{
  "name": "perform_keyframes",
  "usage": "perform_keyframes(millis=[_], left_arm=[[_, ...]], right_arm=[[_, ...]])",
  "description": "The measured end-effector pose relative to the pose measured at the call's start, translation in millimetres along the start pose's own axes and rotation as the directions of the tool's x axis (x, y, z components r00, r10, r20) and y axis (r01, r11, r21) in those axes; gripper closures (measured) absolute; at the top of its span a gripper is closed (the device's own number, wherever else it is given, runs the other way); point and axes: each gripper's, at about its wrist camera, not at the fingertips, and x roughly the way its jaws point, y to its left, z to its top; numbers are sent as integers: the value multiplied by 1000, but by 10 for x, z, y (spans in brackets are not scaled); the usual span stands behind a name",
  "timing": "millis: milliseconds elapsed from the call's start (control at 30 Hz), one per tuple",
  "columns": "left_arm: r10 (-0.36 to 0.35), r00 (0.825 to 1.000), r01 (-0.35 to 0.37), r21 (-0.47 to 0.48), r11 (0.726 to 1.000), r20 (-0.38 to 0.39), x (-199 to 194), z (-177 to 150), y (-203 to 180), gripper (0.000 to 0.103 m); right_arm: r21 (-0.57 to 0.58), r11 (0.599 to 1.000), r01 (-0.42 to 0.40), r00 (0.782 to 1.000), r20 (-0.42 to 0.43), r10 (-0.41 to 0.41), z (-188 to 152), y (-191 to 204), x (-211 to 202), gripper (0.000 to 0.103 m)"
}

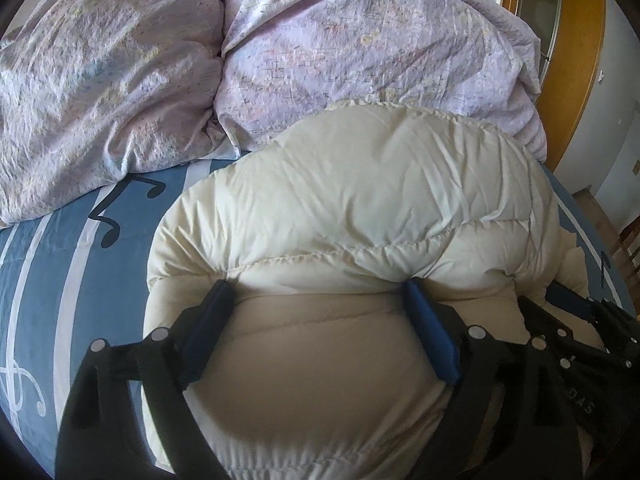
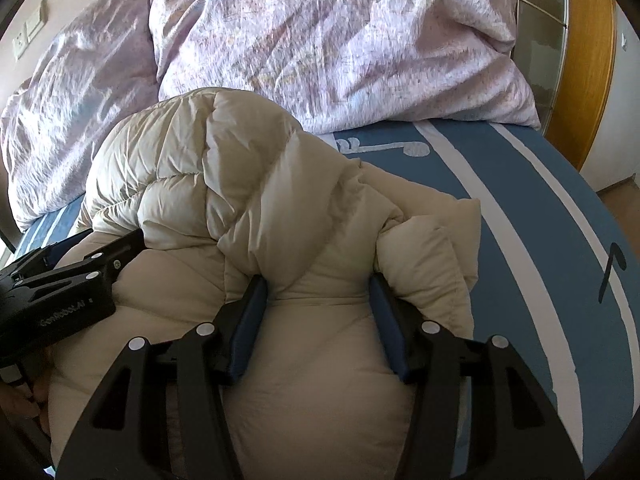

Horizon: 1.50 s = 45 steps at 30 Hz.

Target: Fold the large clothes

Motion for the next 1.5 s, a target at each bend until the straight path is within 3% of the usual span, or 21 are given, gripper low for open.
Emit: perform_keyframes(millis=[533,1500], left_arm=[[11,1000,-11,-10,1000,5,55,-17,17,10],[16,1000,-16,-8,1000,3,75,-12,26,6]], right_arm=[[-14,1000,11,999,40,-10,-8,10,15,46],[-17,1000,12,1000,22,-11,13,5,25,45]])
